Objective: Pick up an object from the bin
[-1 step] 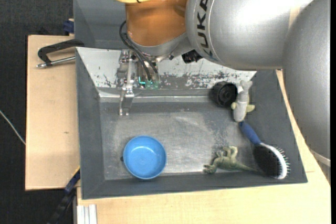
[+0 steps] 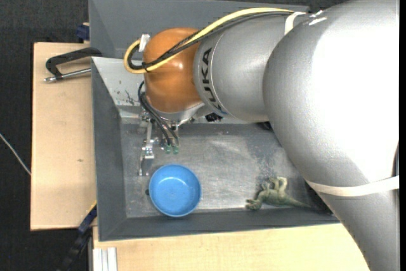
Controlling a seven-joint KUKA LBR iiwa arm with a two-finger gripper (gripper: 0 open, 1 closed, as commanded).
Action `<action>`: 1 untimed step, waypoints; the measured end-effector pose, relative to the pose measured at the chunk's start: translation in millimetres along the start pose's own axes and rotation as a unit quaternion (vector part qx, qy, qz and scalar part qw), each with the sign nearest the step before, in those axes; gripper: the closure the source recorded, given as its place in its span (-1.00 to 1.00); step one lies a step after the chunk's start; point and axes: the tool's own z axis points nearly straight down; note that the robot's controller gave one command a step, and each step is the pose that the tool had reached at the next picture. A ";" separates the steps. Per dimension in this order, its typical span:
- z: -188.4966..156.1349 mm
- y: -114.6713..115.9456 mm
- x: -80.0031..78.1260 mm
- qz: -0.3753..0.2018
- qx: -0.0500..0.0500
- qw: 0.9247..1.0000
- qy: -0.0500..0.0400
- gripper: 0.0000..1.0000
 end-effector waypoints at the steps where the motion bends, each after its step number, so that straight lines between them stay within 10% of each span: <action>1: 15.8 -63.5 51.9 -0.177 -0.001 0.984 -0.008 -1.00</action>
Offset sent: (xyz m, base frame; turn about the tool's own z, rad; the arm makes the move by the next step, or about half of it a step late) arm -0.0545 -0.0641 -0.0178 -0.3553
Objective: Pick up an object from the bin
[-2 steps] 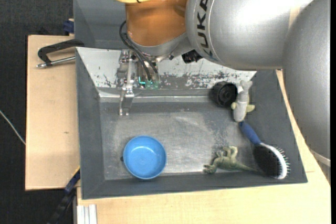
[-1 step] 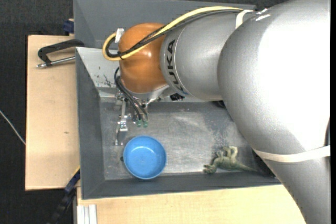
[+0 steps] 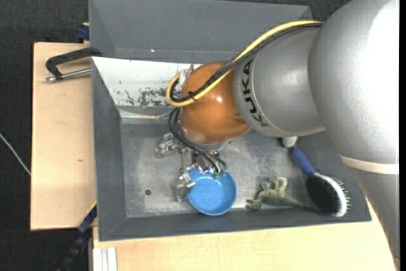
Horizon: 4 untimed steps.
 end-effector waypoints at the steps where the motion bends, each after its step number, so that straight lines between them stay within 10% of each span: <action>1: -39.3 -59.8 23.5 -0.115 0.001 0.993 0.000 -1.00; 2: 0.5 -128.9 54.2 -0.159 -0.001 0.987 0.002 -1.00; 3: -0.1 -212.7 26.1 0.077 0.001 0.997 -0.001 -1.00; 4: -10.2 -246.0 48.1 0.046 -0.006 0.999 -0.006 -1.00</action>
Offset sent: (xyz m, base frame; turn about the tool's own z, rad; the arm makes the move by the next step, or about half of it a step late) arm -0.0038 -0.0634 0.0375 -0.2350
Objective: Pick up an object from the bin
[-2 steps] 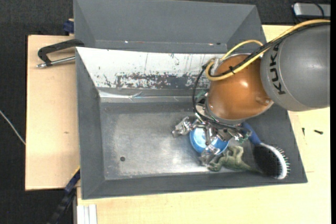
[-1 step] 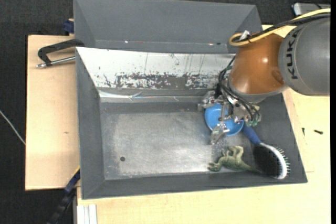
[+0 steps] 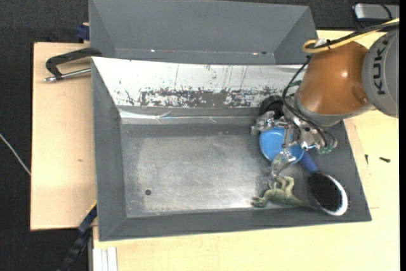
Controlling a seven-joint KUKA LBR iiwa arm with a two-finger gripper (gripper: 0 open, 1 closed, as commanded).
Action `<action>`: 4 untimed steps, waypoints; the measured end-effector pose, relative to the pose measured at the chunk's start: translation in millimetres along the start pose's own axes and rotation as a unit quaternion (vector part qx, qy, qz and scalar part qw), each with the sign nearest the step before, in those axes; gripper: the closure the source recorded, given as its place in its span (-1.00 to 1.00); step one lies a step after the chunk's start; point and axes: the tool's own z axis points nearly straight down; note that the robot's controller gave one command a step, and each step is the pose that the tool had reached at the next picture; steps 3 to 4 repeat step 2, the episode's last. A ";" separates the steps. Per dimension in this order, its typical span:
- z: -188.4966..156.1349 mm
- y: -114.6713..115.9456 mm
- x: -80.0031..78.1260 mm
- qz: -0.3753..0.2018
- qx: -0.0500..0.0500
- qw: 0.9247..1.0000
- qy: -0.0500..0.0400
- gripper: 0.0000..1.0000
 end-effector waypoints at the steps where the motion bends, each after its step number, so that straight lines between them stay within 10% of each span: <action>1: 0.7 2.1 -0.8 -0.002 0.000 1.000 0.001 1.00; 2: -137.7 -64.6 -11.0 -0.124 0.010 0.992 0.004 1.00; 4: -137.7 -64.6 -11.0 -0.124 0.010 0.992 0.004 1.00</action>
Offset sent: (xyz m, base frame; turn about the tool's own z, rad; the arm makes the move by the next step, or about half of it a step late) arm 0.0000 0.0000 0.0000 0.0000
